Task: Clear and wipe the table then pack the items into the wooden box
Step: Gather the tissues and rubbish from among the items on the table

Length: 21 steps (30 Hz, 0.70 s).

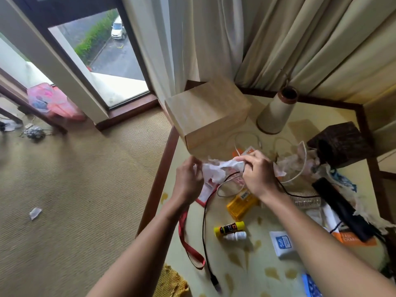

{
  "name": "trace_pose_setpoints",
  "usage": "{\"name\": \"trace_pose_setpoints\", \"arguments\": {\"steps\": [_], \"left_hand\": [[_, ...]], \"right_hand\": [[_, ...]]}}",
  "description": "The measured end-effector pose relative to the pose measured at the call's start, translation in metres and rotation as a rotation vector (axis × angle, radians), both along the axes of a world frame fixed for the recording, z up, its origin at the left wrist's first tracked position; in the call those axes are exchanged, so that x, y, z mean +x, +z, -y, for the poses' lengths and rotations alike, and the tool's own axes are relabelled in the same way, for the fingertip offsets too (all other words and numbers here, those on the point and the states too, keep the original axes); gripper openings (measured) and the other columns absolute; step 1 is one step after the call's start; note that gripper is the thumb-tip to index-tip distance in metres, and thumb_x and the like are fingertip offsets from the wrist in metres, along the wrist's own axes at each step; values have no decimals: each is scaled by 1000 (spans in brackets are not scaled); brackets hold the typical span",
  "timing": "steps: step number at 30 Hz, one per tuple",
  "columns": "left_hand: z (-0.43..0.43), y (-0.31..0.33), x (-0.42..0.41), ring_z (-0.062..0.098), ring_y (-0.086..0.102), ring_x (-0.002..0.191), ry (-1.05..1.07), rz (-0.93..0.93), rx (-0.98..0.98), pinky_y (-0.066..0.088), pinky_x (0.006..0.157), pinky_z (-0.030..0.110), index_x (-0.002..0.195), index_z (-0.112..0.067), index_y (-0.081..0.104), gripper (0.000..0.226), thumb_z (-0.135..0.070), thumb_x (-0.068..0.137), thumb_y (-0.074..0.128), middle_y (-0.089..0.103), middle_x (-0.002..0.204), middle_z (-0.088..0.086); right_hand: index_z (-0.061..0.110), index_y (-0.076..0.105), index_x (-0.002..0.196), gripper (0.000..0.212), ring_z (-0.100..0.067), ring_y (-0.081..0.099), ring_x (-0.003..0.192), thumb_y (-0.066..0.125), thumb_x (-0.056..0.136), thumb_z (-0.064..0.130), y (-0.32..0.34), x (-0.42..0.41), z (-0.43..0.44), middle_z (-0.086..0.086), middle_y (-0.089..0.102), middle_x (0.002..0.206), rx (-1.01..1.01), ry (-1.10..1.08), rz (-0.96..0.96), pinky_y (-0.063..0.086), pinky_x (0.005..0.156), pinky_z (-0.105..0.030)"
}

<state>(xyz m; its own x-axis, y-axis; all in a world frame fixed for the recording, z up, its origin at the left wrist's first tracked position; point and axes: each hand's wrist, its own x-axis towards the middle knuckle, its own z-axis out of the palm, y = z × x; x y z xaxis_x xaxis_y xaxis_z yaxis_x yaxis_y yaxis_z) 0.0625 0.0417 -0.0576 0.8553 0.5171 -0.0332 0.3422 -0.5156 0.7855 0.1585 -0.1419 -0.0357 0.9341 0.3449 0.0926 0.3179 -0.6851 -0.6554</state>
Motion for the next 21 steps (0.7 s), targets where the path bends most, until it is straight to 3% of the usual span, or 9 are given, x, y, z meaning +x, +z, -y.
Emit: {"name": "trace_pose_setpoints", "arguments": {"steps": [3,6,8,10,12,16,18,21], "left_hand": [[0,3,23,29,61,86,-115,-18,104,52,73,41,105,-12,64,22,-4,97,46,63,101,10],[5,0,38,32,58,84,-335,-225,239,55,76,48,126,-13,54,30,-14,103,35,50,109,14],[8,-5,45,33,57,92,-441,-367,271,55,81,49,133,-16,46,36,-37,106,32,49,119,18],[9,-12,49,35,55,104,-523,-487,327,54,85,48,134,-21,42,61,-68,97,34,46,128,17],[8,-19,50,35,54,110,-580,-542,393,54,86,47,136,-22,41,77,-82,87,37,44,133,15],[8,-23,49,34,53,106,-618,-493,443,50,80,42,134,-13,43,46,-37,98,59,45,131,19],[9,-20,51,33,52,99,-600,-459,402,44,74,39,127,-8,46,31,-17,98,54,46,124,19],[9,-15,52,35,56,94,-521,-405,306,52,79,46,119,-5,49,21,-8,99,45,46,116,18]], "right_hand": [[8,79,98,34,-31,64,95,50,84,-4,9,5,8,-12,65,99,-39,-76,-6,48,84,-30],[10,77,101,26,-30,61,97,55,87,13,12,6,13,-10,62,104,-147,-114,-59,50,84,-32],[10,76,98,26,-30,59,99,55,91,24,10,8,14,-9,61,107,-218,-129,-74,51,85,-34],[10,77,99,29,-33,56,104,54,94,28,5,9,16,-11,63,111,-310,-132,-48,50,88,-38],[13,76,104,26,-35,54,108,55,95,26,0,9,17,-11,64,116,-410,-112,-11,49,89,-42],[11,72,110,22,-36,54,107,61,91,12,-4,8,17,-13,64,118,-414,-80,-57,49,83,-40],[9,70,105,24,-37,58,100,62,85,0,-2,10,15,-14,65,112,-353,-88,-65,48,74,-35],[14,67,114,39,-36,62,98,58,83,-9,1,13,12,-13,66,111,-206,-102,-79,49,74,-34]]}}
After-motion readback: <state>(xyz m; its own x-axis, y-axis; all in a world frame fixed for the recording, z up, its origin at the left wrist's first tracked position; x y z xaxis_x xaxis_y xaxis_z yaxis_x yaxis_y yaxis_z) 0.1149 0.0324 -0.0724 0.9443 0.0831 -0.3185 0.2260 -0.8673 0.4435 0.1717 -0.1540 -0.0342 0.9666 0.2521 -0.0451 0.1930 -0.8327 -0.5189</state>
